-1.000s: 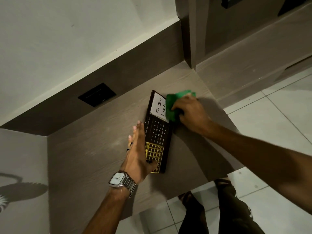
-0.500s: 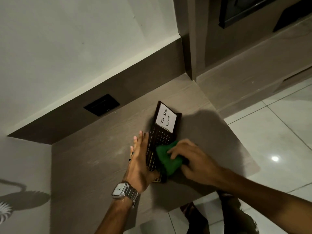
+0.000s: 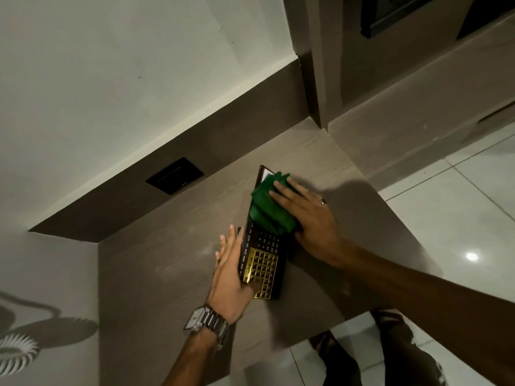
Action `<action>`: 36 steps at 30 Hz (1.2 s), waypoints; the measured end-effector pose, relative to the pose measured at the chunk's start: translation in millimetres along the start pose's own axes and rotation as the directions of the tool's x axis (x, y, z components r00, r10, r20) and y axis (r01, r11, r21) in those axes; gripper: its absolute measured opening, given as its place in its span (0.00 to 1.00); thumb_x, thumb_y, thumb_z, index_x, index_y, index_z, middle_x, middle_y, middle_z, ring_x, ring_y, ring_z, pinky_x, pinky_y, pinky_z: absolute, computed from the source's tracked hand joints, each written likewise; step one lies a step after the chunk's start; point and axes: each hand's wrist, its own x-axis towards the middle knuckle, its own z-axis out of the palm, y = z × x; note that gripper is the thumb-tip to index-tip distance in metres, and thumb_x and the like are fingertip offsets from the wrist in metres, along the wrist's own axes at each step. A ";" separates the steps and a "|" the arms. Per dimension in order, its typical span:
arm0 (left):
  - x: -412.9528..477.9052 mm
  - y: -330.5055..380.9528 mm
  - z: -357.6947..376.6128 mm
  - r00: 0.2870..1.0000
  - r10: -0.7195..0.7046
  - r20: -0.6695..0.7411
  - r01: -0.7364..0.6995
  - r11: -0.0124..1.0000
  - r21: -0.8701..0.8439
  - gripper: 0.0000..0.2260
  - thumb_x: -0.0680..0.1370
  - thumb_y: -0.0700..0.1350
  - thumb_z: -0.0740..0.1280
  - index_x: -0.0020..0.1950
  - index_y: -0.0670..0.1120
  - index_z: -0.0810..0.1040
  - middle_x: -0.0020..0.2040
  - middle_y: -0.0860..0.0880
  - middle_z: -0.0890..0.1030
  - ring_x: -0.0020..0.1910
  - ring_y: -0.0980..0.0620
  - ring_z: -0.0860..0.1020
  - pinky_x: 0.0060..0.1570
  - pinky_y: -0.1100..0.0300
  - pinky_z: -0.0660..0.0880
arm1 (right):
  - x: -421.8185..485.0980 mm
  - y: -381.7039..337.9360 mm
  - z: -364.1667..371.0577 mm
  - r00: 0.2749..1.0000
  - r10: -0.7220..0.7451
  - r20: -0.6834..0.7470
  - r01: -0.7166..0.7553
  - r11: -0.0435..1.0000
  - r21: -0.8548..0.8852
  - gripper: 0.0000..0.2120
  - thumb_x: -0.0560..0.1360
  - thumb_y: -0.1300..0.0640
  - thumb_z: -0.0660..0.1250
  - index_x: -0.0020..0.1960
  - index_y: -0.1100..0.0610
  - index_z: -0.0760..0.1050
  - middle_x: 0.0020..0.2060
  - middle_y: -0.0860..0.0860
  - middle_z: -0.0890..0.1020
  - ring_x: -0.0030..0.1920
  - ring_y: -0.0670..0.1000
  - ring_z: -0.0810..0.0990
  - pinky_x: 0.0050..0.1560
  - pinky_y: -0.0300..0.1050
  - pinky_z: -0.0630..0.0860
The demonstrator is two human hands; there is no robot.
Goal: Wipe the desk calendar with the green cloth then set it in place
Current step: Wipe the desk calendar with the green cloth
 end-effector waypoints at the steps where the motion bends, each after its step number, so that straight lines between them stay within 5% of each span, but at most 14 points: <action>1: -0.3 2.2 0.0 1.000 -0.001 0.007 0.001 1.000 -0.009 0.48 0.72 0.35 0.70 0.76 0.61 0.41 0.81 0.52 0.43 0.79 0.49 0.38 0.77 0.42 0.39 | -2.5 -5.9 4.2 1.000 -0.016 -0.002 0.016 1.000 0.005 0.39 0.65 0.69 0.73 0.74 0.54 0.66 0.74 0.52 0.65 0.75 0.58 0.59 0.62 0.67 0.68; 4: -3.3 -1.6 0.4 1.000 -0.021 -0.009 0.021 1.000 -0.004 0.40 0.73 0.36 0.72 0.79 0.44 0.54 0.81 0.43 0.54 0.80 0.39 0.50 0.78 0.41 0.49 | -28.2 -29.7 25.7 0.935 -0.341 0.102 0.343 0.939 -0.011 0.40 0.62 0.67 0.77 0.71 0.54 0.69 0.72 0.53 0.69 0.74 0.60 0.61 0.62 0.63 0.70; 6: -5.5 -3.8 -0.1 1.000 -0.016 0.002 0.016 0.999 0.040 0.37 0.74 0.38 0.72 0.78 0.40 0.57 0.80 0.40 0.54 0.80 0.37 0.49 0.78 0.43 0.47 | -34.6 -31.5 24.0 0.883 -0.441 0.163 0.450 0.893 -0.025 0.38 0.64 0.61 0.77 0.71 0.52 0.69 0.72 0.51 0.70 0.74 0.59 0.60 0.62 0.62 0.70; 12: -2.0 -1.0 -0.4 0.998 -0.054 0.026 0.056 0.997 -0.060 0.48 0.71 0.38 0.72 0.80 0.55 0.44 0.81 0.50 0.43 0.79 0.47 0.39 0.77 0.39 0.39 | 14.6 -4.4 0.1 0.994 -0.103 -0.030 0.097 0.984 -0.147 0.33 0.66 0.66 0.74 0.69 0.52 0.73 0.70 0.50 0.71 0.71 0.61 0.65 0.64 0.59 0.67; 14: -2.6 8.8 -1.3 0.997 -0.060 0.044 0.065 0.990 -0.127 0.44 0.71 0.37 0.73 0.79 0.56 0.51 0.81 0.49 0.52 0.80 0.44 0.45 0.77 0.38 0.44 | 3.5 -16.7 13.7 0.987 -0.156 -0.027 0.151 0.979 -0.136 0.37 0.61 0.66 0.77 0.68 0.51 0.73 0.70 0.50 0.73 0.69 0.59 0.65 0.60 0.57 0.67; 16: -3.1 25.6 10.9 0.993 -0.093 -0.079 0.083 0.989 -0.122 0.33 0.72 0.35 0.72 0.72 0.56 0.65 0.75 0.44 0.68 0.76 0.39 0.62 0.75 0.36 0.58 | -23.4 -34.9 32.5 0.947 -0.320 0.034 0.322 0.944 -0.077 0.38 0.60 0.62 0.79 0.68 0.49 0.72 0.69 0.47 0.72 0.68 0.58 0.65 0.60 0.56 0.65; 18: -4.4 30.9 20.9 0.947 -0.299 -0.115 0.286 0.951 -0.114 0.24 0.74 0.33 0.68 0.69 0.45 0.70 0.69 0.37 0.73 0.70 0.36 0.71 0.70 0.38 0.68 | -40.7 -42.7 38.0 0.898 -0.432 0.080 0.436 0.899 -0.047 0.35 0.64 0.56 0.78 0.68 0.47 0.70 0.69 0.46 0.71 0.69 0.57 0.65 0.61 0.54 0.61; 20: -3.0 13.4 13.1 0.959 -0.284 -0.003 0.273 0.926 -0.262 0.33 0.71 0.34 0.73 0.74 0.43 0.66 0.75 0.37 0.67 0.75 0.36 0.65 0.72 0.37 0.64 | -33.9 -35.0 28.2 0.912 -0.404 0.069 0.409 0.908 -0.088 0.30 0.66 0.57 0.73 0.67 0.48 0.72 0.69 0.46 0.73 0.68 0.57 0.65 0.60 0.52 0.61; 22: -10.4 2.6 -2.8 0.975 -0.209 0.078 0.223 0.917 -0.332 0.41 0.69 0.36 0.76 0.77 0.54 0.62 0.81 0.48 0.56 0.80 0.44 0.53 0.76 0.37 0.57 | -18.2 -28.5 12.0 0.967 -0.256 0.011 0.255 0.958 -0.134 0.31 0.64 0.61 0.72 0.66 0.50 0.75 0.68 0.48 0.74 0.66 0.58 0.65 0.58 0.53 0.63; 26: -20.6 2.6 -8.3 0.985 -0.168 0.040 0.171 0.921 -0.351 0.39 0.71 0.38 0.75 0.67 0.70 0.59 0.80 0.55 0.53 0.80 0.50 0.51 0.77 0.38 0.54 | -0.6 -30.7 -9.8 0.996 -0.054 -0.069 0.044 0.989 -0.142 0.33 0.62 0.64 0.73 0.67 0.53 0.75 0.67 0.51 0.75 0.64 0.59 0.66 0.56 0.56 0.67; 29: -25.3 -4.3 -2.5 0.990 -0.139 0.026 0.137 0.904 -0.406 0.31 0.72 0.36 0.73 0.67 0.64 0.72 0.75 0.49 0.71 0.75 0.45 0.66 0.74 0.44 0.63 | -8.5 -49.6 -2.7 0.990 -0.143 -0.013 0.140 0.980 -0.143 0.36 0.58 0.64 0.78 0.66 0.52 0.77 0.66 0.51 0.76 0.64 0.58 0.65 0.55 0.58 0.71; 31: -27.7 -9.0 1.8 0.988 -0.155 -0.019 0.132 0.898 -0.419 0.22 0.72 0.31 0.72 0.54 0.58 0.82 0.54 0.53 0.85 0.59 0.50 0.79 0.57 0.64 0.76 | -25.3 -65.6 13.2 0.950 -0.296 0.096 0.306 0.946 -0.110 0.36 0.57 0.60 0.79 0.64 0.50 0.77 0.65 0.49 0.76 0.64 0.58 0.66 0.56 0.57 0.70; 33: -28.6 -9.1 2.4 0.981 -0.191 -0.032 0.160 0.892 -0.423 0.21 0.72 0.27 0.69 0.47 0.55 0.80 0.41 0.54 0.84 0.48 0.56 0.81 0.42 0.72 0.76 | -39.5 -76.9 25.9 0.891 -0.415 0.182 0.435 0.896 -0.090 0.34 0.59 0.54 0.80 0.64 0.47 0.76 0.66 0.46 0.76 0.64 0.56 0.66 0.58 0.53 0.64; 36: -27.8 -9.1 -0.4 0.982 -0.188 -0.017 0.163 0.892 -0.421 0.20 0.72 0.29 0.71 0.52 0.54 0.81 0.47 0.51 0.85 0.48 0.54 0.83 0.47 0.51 0.80 | -25.1 -67.3 20.1 0.916 -0.365 0.169 0.391 0.906 -0.163 0.35 0.56 0.54 0.82 0.62 0.46 0.78 0.64 0.45 0.78 0.62 0.56 0.66 0.56 0.51 0.63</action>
